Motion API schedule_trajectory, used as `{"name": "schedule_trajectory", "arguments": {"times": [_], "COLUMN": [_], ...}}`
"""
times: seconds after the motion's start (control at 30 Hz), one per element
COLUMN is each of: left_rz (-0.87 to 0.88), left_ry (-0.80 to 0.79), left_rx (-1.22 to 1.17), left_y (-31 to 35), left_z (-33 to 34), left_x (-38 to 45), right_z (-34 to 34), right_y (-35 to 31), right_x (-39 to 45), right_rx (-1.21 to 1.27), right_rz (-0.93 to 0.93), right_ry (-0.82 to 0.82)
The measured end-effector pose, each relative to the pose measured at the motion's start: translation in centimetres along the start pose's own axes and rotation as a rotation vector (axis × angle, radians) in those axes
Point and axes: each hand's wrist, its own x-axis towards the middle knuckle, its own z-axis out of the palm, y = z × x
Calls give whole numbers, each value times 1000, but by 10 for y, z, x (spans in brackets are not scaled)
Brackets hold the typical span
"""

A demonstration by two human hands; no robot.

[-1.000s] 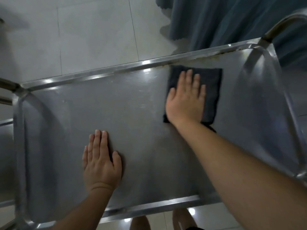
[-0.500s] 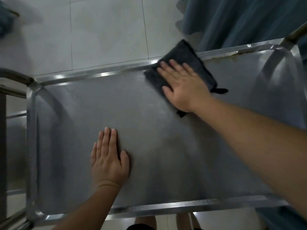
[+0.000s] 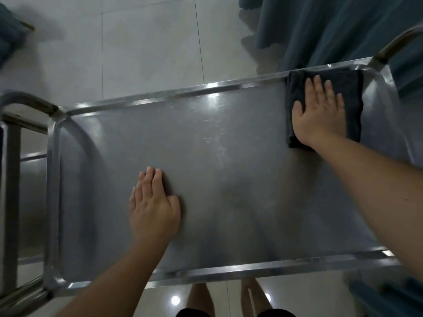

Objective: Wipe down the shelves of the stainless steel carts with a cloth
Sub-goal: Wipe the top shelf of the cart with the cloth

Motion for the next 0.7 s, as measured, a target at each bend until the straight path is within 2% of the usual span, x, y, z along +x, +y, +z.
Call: {"name": "schedule_trajectory", "arguments": {"times": [0.07, 0.13, 0.23, 0.4, 0.5, 0.57, 0.7], "left_rz": [-1, 75, 66, 47, 60, 62, 65], "left_ry": [46, 78, 45, 110, 124, 145, 169], "left_rx": [-47, -55, -46, -70, -65, -70, -70], "left_y": [20, 45, 71, 65, 63, 63, 62], "left_z": [-7, -5, 10, 26, 32, 33, 34], "left_x": [12, 25, 35, 37, 38, 38, 38], "right_z": [2, 2, 0, 15, 17, 13, -9], "right_y": [1, -3, -27, -110, -136, -126, -64], "right_x": [1, 0, -14, -52, -41, -15, 42], "right_rx": [-10, -18, -27, -83, -132, -122, -83], "right_rz": [-3, 5, -72, -598, -886, -896, -635], "right_ry": [0, -7, -41, -108, -192, -179, -85]}}
